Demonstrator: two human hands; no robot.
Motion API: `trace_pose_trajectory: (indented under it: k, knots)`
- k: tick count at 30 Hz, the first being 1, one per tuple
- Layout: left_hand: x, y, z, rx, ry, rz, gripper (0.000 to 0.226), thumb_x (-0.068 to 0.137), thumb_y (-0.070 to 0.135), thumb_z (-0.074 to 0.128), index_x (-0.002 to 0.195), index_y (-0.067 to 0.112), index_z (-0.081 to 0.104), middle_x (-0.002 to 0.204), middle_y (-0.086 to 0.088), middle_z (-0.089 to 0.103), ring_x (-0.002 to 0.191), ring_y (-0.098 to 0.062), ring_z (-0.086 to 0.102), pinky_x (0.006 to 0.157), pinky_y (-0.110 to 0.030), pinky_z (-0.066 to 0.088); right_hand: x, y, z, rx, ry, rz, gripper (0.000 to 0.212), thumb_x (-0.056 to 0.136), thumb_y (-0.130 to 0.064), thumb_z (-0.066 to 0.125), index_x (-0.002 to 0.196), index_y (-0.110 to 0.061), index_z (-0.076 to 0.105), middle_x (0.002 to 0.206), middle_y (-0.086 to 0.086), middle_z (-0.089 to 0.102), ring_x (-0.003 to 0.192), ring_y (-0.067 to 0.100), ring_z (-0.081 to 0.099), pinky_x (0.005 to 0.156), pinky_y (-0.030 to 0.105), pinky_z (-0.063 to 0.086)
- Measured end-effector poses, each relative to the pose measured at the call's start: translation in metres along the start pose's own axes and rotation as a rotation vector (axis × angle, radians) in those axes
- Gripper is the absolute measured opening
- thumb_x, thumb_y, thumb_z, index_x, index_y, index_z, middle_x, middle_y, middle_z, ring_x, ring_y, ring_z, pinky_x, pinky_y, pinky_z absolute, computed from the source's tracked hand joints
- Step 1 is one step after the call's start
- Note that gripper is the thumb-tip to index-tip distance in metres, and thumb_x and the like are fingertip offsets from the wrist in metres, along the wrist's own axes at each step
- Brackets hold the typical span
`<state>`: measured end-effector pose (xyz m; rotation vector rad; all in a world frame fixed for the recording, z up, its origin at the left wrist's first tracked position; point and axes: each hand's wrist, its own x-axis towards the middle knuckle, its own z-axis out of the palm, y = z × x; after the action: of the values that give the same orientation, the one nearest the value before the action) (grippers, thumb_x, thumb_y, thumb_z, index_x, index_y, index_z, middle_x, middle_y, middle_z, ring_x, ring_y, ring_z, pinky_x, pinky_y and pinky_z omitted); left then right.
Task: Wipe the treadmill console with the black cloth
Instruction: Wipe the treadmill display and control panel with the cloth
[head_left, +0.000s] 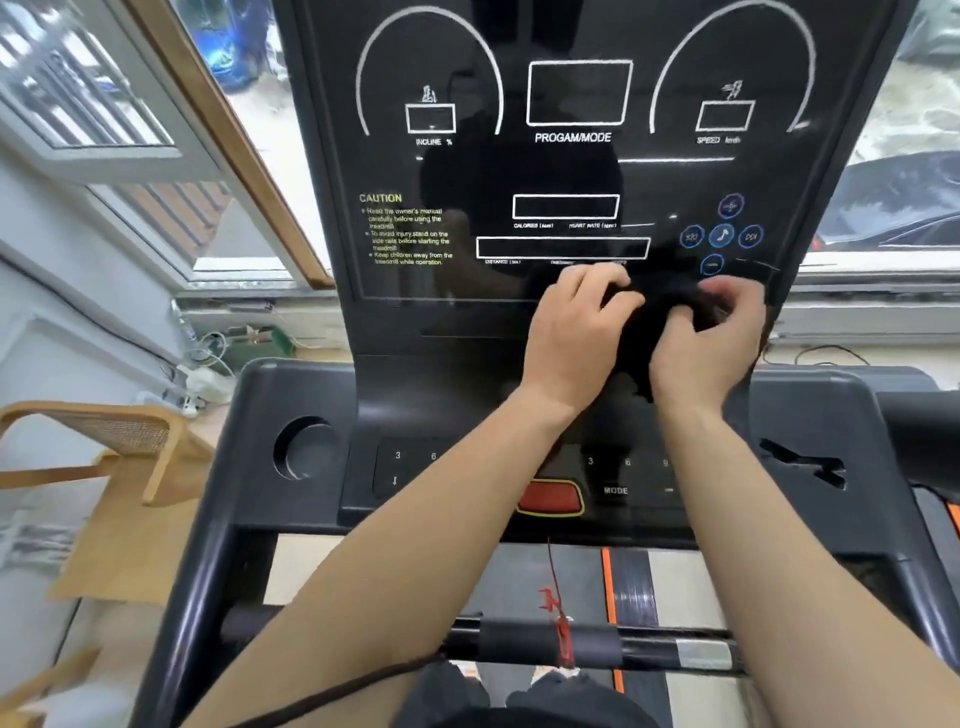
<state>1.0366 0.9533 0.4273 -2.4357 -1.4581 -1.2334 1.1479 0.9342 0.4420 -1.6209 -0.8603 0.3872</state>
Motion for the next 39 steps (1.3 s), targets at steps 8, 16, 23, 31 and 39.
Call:
trace_pose_trajectory:
  k: [8, 16, 23, 31, 39]
  knots:
    - [-0.021, -0.089, -0.049, 0.348, 0.142, -0.030, 0.016, 0.086, 0.012, 0.066, 0.089, 0.022, 0.078, 0.092, 0.001, 0.071, 0.072, -0.026, 0.059, 0.060, -0.039, 0.039, -0.064, 0.010, 0.073, -0.203, -0.291, -0.430, 0.055, 0.084, -0.023, 0.059, 0.131, 0.004, 0.060, 0.134, 0.022, 0.051, 0.125, 0.036, 0.049, 0.113, 0.037, 0.035]
    - [-0.064, -0.153, -0.111, 0.270, 0.163, -0.391, 0.024, 0.075, -0.001, 0.068, 0.097, 0.008, 0.075, 0.104, -0.008, 0.068, 0.085, -0.021, 0.064, 0.068, -0.026, 0.047, -0.106, -0.001, 0.127, -0.546, -0.840, -1.001, 0.080, 0.092, -0.046, 0.052, 0.153, 0.002, 0.033, 0.164, 0.017, 0.024, 0.152, 0.029, 0.020, 0.124, 0.040, 0.020]
    - [-0.050, -0.092, -0.065, 0.093, 0.057, -0.349, 0.017, 0.087, 0.012, 0.066, 0.101, 0.005, 0.073, 0.109, -0.008, 0.064, 0.093, -0.016, 0.063, 0.071, -0.022, 0.048, -0.048, 0.044, 0.063, -0.797, -0.826, -1.146, 0.067, 0.097, -0.040, 0.047, 0.154, -0.006, 0.034, 0.168, 0.007, 0.014, 0.154, 0.021, 0.017, 0.124, 0.040, 0.019]
    - [-0.018, 0.004, 0.032, 0.070, -0.070, -0.061, 0.010, 0.092, 0.014, 0.065, 0.090, 0.008, 0.073, 0.100, -0.003, 0.067, 0.075, -0.022, 0.064, 0.055, -0.036, 0.055, 0.034, 0.094, -0.053, -0.837, -0.627, -0.945, 0.071, 0.079, -0.004, 0.063, 0.148, -0.002, 0.046, 0.162, 0.010, 0.033, 0.147, 0.026, 0.037, 0.119, 0.044, 0.034]
    - [-0.032, -0.014, 0.024, 0.104, -0.129, 0.113, 0.012, 0.088, 0.009, 0.064, 0.096, 0.009, 0.073, 0.102, -0.006, 0.069, 0.082, -0.027, 0.061, 0.074, -0.036, 0.054, 0.015, 0.076, -0.030, -0.604, -0.360, -0.802, 0.033, 0.079, -0.004, 0.064, 0.111, 0.000, 0.071, 0.114, 0.017, 0.070, 0.102, 0.034, 0.067, 0.094, 0.040, 0.053]
